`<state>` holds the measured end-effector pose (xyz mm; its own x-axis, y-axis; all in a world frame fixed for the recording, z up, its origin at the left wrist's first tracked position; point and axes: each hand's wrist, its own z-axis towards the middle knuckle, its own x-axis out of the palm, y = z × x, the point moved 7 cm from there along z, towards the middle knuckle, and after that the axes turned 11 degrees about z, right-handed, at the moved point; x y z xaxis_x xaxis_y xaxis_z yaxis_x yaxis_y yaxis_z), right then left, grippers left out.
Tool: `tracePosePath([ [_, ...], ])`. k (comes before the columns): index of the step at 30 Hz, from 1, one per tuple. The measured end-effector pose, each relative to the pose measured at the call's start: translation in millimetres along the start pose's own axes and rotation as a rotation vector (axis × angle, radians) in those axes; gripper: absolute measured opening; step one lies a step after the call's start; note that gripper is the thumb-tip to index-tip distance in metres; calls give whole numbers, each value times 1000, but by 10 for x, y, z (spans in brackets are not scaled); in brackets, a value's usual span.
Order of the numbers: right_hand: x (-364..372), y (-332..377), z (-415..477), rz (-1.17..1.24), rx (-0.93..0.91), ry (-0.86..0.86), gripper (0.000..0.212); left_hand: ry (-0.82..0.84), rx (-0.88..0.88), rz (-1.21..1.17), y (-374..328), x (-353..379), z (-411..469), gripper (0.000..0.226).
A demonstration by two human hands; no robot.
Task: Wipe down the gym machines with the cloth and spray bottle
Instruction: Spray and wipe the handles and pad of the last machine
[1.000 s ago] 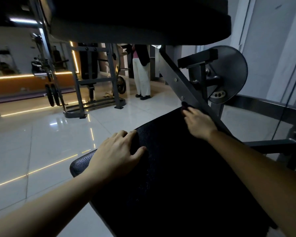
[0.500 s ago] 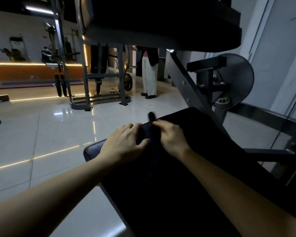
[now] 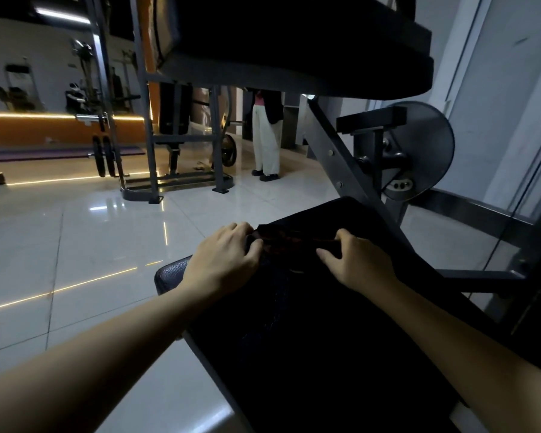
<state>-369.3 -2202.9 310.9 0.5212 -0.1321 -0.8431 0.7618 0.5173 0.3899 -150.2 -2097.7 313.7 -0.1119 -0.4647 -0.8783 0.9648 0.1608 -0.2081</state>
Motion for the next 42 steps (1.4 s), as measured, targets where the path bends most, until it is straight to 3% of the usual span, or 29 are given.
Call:
tracePosePath([
  [3, 11, -204, 317, 20, 103, -55, 20, 5, -10, 13, 25, 25, 29, 32],
  [7, -107, -562, 729, 81, 319, -184, 29, 4, -21, -7, 28, 27, 50, 33],
  [9, 30, -405, 839, 114, 309, -201, 37, 8, -8, 8, 24, 41, 56, 35],
  [11, 204, -22, 835, 81, 227, -228, 47, 18, -7, 0, 30, 52, 63, 34],
  [14, 341, 552, 603, 232, 123, -249, 37, -12, -47, -147, 51, -2, 65, 33],
  [17, 498, 1155, 115, 341, -82, -113, 41, -119, -118, -349, 127, -161, 30, 38],
  [20, 563, 1560, -444, 515, -389, 119, 44, -144, -81, -458, 104, -295, -34, 62],
  [22, 509, 1384, -435, 391, -483, 169, 50, -133, -109, -557, 155, -315, -67, 66],
  [24, 340, 808, -200, 196, -318, 67, 56, -79, -173, -671, 190, -322, -97, 60],
  [26, 119, 57, 14, 10, -14, -65, 53, 20, -177, -676, 170, -276, -90, 58],
  [28, 4, -422, 100, -14, 280, -65, 49, 145, -105, -404, 152, -259, -126, 44],
  [31, 121, -205, 178, 79, 378, -37, 50, 100, -151, -130, 454, -271, -265, 31],
  [36, 384, 702, -125, 113, 226, -174, 69, -102, -297, -130, 785, -180, -489, 39],
  [38, 466, 1102, -365, 105, 118, -176, 60, -125, -286, -172, 789, -162, -465, 43],
  [42, 593, 1921, -1119, 230, -427, -30, 36, -163, -244, -170, 842, -136, -455, 55],
])
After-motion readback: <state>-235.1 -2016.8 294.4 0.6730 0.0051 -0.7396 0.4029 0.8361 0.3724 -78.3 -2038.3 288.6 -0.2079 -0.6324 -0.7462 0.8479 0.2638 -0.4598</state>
